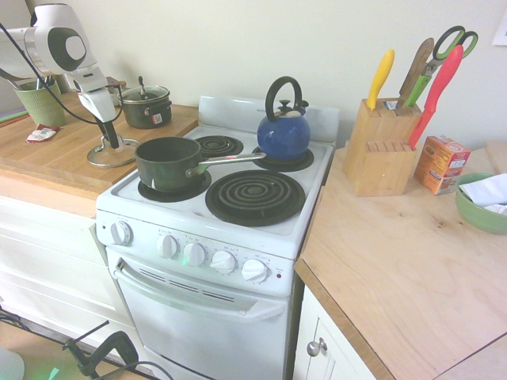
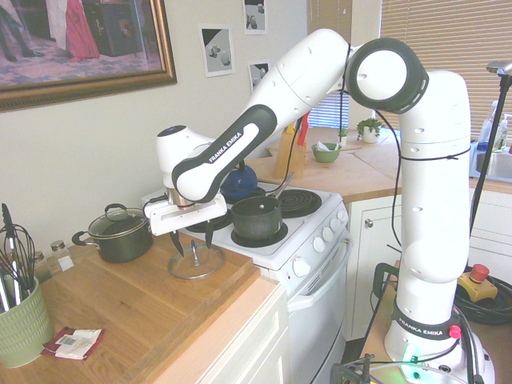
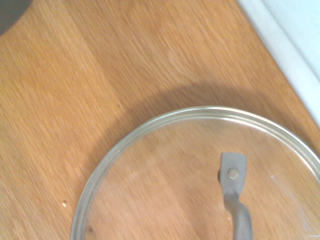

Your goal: Cover the lid of the pot

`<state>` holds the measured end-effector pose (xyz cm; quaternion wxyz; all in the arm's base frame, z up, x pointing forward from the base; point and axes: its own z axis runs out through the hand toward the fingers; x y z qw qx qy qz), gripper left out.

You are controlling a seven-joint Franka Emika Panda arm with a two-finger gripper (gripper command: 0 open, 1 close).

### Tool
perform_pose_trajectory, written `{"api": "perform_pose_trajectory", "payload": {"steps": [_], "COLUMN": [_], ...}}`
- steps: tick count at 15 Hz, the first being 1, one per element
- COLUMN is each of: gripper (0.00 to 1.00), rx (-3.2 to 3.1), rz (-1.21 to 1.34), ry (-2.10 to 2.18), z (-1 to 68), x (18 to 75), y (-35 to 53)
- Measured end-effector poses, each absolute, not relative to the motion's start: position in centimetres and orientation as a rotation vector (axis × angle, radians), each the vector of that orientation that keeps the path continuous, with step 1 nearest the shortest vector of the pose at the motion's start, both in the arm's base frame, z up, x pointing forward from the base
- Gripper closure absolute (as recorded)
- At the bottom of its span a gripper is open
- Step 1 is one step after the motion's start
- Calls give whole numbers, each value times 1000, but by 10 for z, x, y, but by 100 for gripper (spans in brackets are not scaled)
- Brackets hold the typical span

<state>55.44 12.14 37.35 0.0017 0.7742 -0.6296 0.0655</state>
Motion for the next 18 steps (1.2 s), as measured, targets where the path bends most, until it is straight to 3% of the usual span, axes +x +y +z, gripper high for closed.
{"api": "perform_pose_trajectory", "payload": {"steps": [18], "gripper": [100], "rx": [2450], "rz": [244], "ry": [-1992], "z": [377], "x": [558], "y": [119]}}
